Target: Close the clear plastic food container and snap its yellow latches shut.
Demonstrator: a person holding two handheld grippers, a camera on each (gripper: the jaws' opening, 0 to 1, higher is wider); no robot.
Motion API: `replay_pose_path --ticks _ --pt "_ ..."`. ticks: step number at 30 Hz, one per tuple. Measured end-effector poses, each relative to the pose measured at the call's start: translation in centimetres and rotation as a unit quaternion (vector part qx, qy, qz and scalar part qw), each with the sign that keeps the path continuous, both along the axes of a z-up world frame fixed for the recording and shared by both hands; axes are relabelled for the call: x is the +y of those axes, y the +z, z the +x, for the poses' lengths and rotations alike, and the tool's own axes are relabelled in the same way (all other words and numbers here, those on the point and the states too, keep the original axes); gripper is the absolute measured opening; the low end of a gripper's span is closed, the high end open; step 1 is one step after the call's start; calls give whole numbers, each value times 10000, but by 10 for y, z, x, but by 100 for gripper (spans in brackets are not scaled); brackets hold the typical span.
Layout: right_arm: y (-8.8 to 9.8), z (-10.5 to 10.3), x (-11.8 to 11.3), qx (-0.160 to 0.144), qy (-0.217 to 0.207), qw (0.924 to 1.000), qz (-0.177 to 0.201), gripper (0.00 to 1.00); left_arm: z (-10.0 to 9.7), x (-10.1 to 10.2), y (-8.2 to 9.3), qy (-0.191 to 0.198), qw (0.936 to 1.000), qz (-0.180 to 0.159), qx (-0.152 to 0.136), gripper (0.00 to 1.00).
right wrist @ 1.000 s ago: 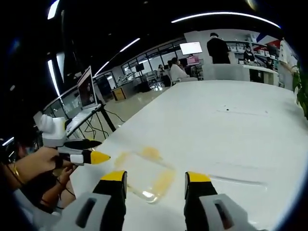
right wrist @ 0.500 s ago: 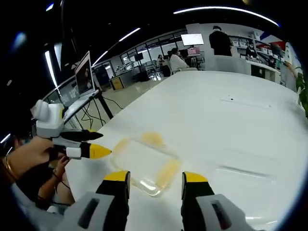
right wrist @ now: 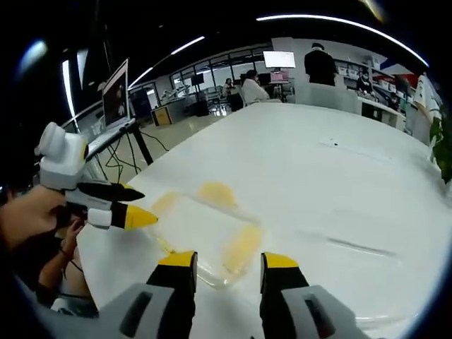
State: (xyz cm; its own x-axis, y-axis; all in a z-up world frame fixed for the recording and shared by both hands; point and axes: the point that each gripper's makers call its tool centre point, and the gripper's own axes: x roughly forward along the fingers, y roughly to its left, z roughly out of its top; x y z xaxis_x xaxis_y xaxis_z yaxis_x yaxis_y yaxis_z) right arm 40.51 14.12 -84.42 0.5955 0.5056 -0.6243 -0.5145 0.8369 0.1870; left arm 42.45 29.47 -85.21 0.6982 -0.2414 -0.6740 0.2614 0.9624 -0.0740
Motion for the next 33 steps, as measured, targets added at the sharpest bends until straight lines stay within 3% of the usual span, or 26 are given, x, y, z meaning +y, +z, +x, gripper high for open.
replay_pose_path --ticks 6,12,20,28,33 --pt "-5 3 -2 -124 -72 9998 -135 29 1 -2 -3 -31 10000 -43 31 50" --pt "-16 5 0 -30 -83 9999 -143 26 4 -5 -6 -53 10000 -22 -46 44" --pt "-16 8 0 -130 -157 9996 -179 19 6 -13 -10 -92 9999 -86 -51 40" --pt "-22 9 0 -79 -162 9996 -197 15 14 -12 -7 -60 9997 67 -228 33" --pt "-22 11 0 -162 -144 9995 -232 11 14 -14 -11 -85 9997 122 -181 27"
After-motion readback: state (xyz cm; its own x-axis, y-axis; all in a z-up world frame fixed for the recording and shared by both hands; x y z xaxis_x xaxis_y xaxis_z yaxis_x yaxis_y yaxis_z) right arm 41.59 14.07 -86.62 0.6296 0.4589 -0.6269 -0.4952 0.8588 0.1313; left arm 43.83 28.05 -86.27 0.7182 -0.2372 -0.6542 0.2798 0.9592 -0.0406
